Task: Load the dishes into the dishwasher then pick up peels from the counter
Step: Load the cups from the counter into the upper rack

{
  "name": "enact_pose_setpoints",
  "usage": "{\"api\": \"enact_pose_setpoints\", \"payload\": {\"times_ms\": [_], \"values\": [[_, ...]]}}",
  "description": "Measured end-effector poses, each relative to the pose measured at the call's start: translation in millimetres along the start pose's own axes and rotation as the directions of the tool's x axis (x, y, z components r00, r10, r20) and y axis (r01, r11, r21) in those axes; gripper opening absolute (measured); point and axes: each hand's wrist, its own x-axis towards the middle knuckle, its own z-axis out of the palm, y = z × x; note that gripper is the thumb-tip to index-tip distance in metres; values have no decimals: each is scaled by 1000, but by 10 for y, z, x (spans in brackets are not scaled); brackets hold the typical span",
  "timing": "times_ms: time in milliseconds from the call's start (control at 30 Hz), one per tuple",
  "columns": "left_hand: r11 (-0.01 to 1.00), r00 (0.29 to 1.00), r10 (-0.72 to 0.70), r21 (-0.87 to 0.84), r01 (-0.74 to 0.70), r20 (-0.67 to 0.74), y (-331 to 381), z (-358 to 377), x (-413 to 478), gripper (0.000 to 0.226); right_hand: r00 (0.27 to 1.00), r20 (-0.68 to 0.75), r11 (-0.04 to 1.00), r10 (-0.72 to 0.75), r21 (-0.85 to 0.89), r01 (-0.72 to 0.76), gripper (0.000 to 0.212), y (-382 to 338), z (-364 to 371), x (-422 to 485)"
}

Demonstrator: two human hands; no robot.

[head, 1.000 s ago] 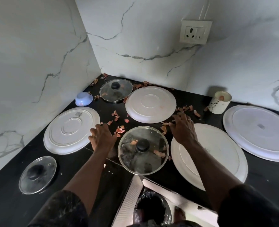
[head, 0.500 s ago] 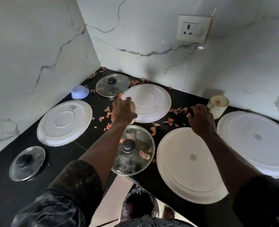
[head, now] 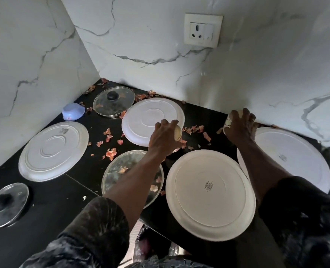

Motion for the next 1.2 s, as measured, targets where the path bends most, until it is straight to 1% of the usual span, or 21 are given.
{"api": "enact_pose_setpoints", "payload": {"times_ms": [167,333,433,567,667,733,833,933,1033,1200], "values": [[1000,1000,12,4,-12,18,49,105,-25,86,999,-48,997,13,74,-10,60,-13,19,-6],[1000,1000,19,5,-19,9,65,132,-49,86,995,-82,997,51,57,-46,54,-10,60,26],[999,1000,-7,-36,7,10,80,128,-58,85,991,-79,992,111,65,-106,64,-17,107,24],[999,1000,-25,-42,25,13,80,104,-85,84,992,-28,990,121,78,-118,82,-32,119,14],[999,1000,-22,-49,23,18,76,55,-92,84,994,30,990,104,90,-106,84,-57,49,0],[999,1000,-7,-48,8,26,64,6,-98,84,994,71,987,84,132,-92,86,-78,1,-66],[998,1000,15,-54,-13,20,42,-100,-93,84,999,23,972,40,229,-45,83,-111,-35,-276],[996,998,63,-56,-63,14,30,-242,-75,84,995,-79,963,58,269,-35,82,-183,-132,-525],[989,990,143,-51,-142,18,54,-343,-54,83,985,-131,953,112,294,-69,83,-280,-295,-796],[958,961,274,-95,-270,33,159,-352,-205,83,958,-127,902,258,386,-192,78,-456,-497,-1478]]}}
